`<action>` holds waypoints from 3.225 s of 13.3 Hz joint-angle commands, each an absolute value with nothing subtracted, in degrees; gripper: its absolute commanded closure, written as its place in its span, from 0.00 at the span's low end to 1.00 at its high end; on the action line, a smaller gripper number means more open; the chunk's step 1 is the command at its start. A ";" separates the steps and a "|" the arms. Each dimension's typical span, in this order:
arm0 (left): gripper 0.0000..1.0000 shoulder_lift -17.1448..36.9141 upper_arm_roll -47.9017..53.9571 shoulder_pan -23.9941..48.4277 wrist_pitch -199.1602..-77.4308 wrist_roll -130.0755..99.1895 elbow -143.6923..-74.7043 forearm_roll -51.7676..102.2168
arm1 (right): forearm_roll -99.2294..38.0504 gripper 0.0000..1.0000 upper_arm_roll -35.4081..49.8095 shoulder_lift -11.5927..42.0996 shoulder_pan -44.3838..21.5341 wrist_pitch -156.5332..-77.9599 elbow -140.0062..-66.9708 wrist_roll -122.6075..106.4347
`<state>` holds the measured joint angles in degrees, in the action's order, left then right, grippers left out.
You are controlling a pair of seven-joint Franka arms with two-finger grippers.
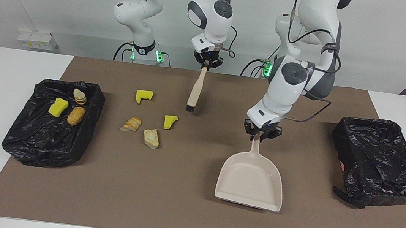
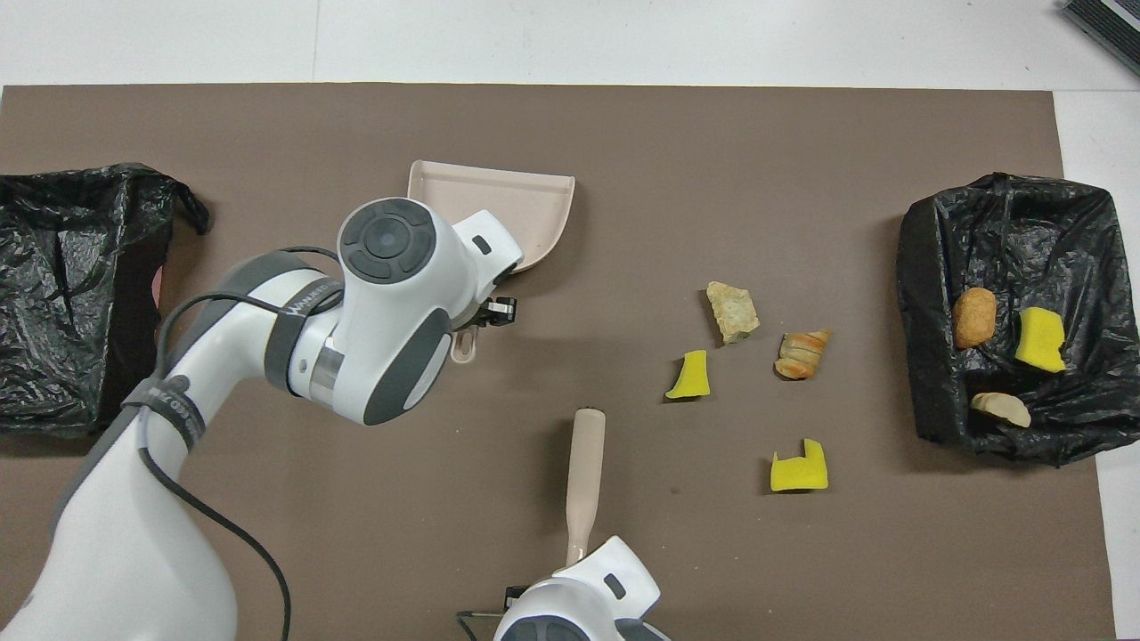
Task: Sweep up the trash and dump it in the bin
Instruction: 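Slide the dustpan with the left gripper while the right gripper lifts the brush, then sweep the yellow sponge pieces toward the dustpan with the right gripper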
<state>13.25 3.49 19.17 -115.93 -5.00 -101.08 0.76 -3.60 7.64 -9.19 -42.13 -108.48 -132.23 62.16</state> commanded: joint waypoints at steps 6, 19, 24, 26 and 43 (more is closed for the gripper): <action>1.00 2.91 3.78 10.99 -104.49 25.31 -105.19 0.18 | 5.18 1.00 8.00 -14.06 -35.51 -91.70 -133.68 63.19; 1.00 -9.41 4.31 22.32 -112.22 43.42 -126.91 -4.48 | 3.61 1.00 8.35 -20.83 -30.34 -91.31 -143.96 67.42; 1.00 -9.75 4.31 24.17 -116.37 43.15 -132.19 -4.48 | -2.81 1.00 8.35 -19.96 -24.62 -99.13 -146.51 63.47; 1.00 -9.76 4.31 24.26 -116.54 42.20 -132.89 -4.48 | -3.51 1.00 8.26 -16.37 -24.00 -105.79 -146.78 63.02; 1.00 -8.00 4.40 28.47 -123.40 37.45 -134.82 -4.48 | -6.68 1.00 8.26 2.64 -24.53 -106.53 -117.34 46.44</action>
<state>-8.08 5.27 27.08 -121.69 39.36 -133.75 -3.39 -6.51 8.58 3.05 -26.19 -108.90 -119.02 53.10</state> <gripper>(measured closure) 0.683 0.740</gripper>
